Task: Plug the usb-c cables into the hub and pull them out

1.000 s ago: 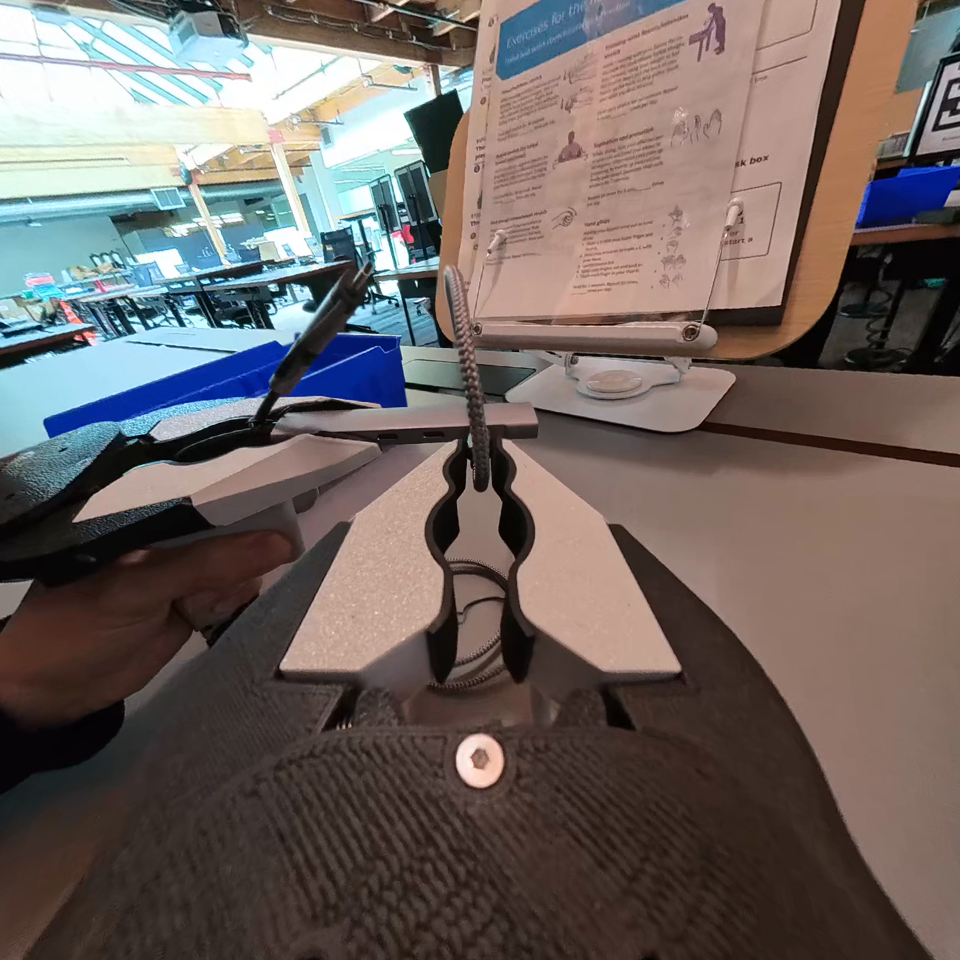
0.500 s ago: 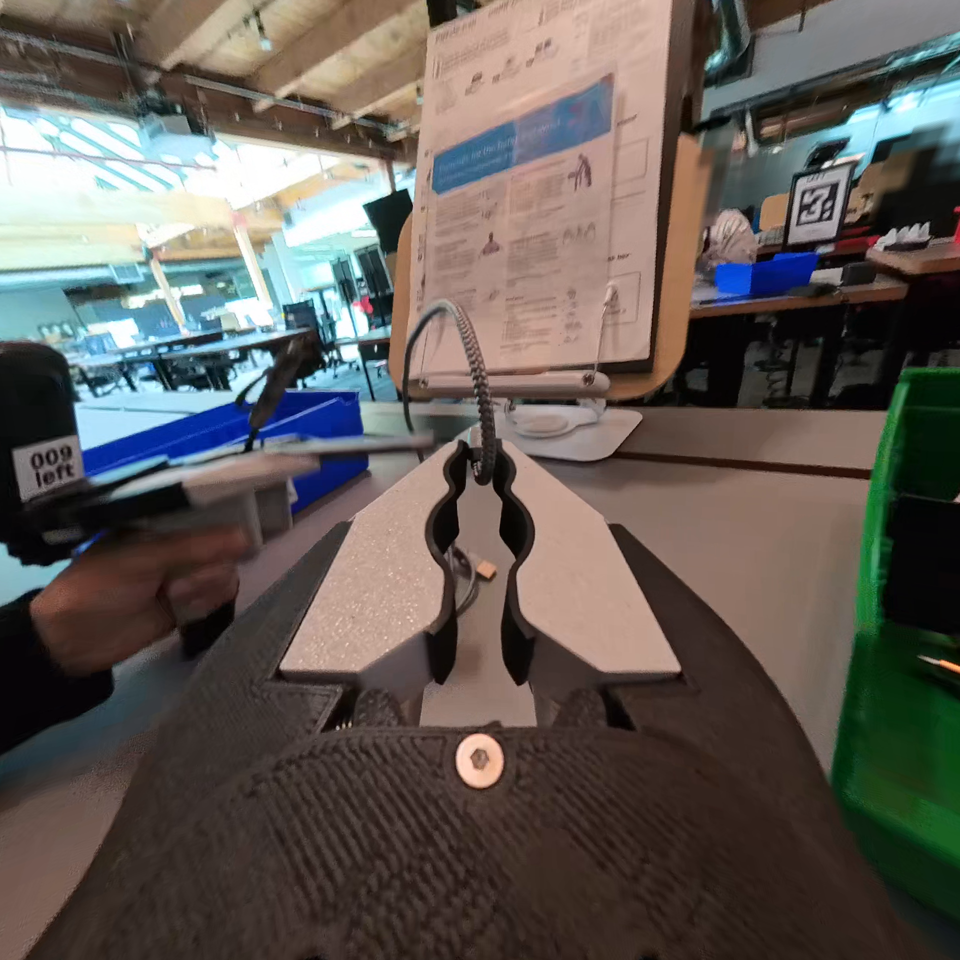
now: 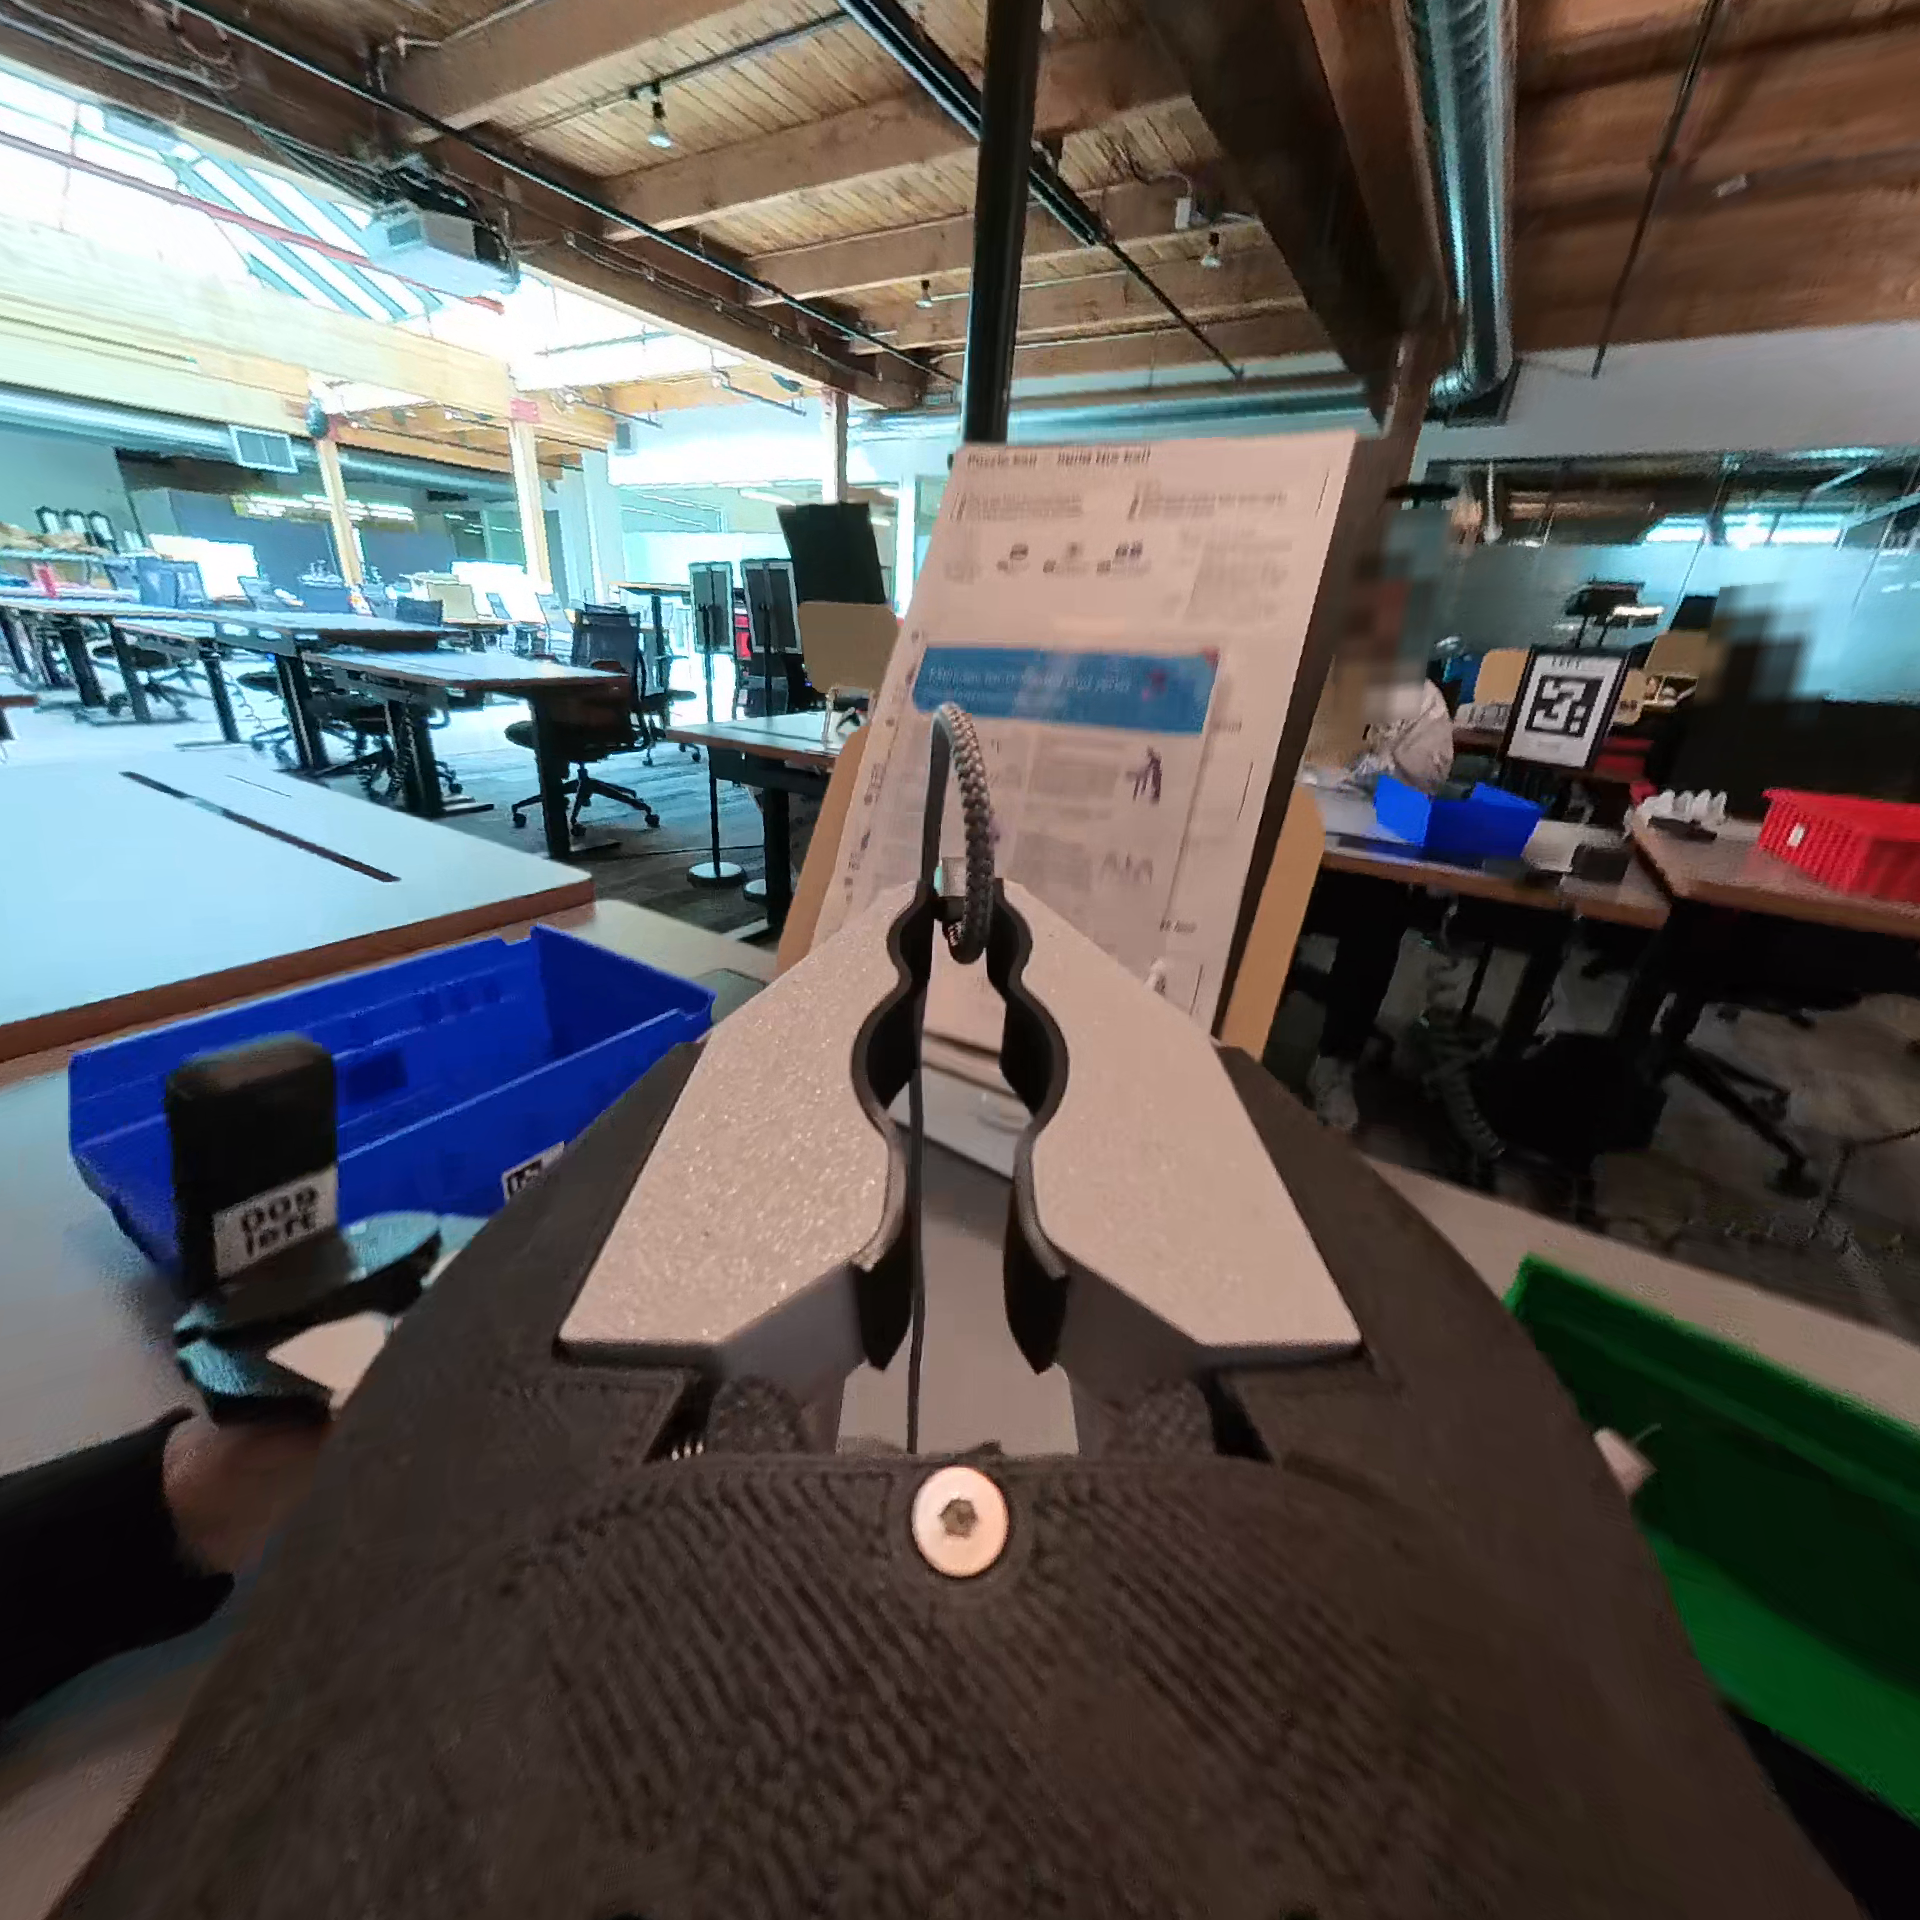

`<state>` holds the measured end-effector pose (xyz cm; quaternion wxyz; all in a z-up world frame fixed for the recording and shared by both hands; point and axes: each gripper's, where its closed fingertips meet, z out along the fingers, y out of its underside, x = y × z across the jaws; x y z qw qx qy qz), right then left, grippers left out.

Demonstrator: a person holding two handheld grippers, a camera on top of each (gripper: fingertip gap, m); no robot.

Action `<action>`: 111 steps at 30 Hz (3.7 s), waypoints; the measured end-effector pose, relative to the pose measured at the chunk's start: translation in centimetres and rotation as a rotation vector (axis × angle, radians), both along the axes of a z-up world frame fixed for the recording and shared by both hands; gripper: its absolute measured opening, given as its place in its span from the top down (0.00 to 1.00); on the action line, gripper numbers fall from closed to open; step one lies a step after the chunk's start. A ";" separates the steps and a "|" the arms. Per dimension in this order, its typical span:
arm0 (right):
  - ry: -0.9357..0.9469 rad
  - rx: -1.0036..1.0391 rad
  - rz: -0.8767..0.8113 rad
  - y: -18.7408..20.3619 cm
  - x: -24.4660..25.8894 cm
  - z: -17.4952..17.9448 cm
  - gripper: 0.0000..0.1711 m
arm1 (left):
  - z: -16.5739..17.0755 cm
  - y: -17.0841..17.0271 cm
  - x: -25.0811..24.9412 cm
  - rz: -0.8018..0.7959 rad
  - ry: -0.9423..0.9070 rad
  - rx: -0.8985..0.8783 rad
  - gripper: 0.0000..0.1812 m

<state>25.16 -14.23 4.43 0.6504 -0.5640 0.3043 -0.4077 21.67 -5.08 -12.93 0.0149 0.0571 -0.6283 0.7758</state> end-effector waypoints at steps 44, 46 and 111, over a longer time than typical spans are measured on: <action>0.871 -0.966 -0.122 -16.2 2.4 -24.7 0.67 | -0.2 -0.4 0.0 -0.065 0.106 -0.045 0.88; 0.850 -0.917 -0.100 -16.2 2.1 -23.9 0.59 | -0.3 -0.6 -0.1 -0.069 0.106 -0.039 0.88; 0.801 -0.489 -0.697 -25.5 15.9 -12.8 0.86 | -0.9 -2.0 -0.7 -0.104 0.170 -0.039 0.58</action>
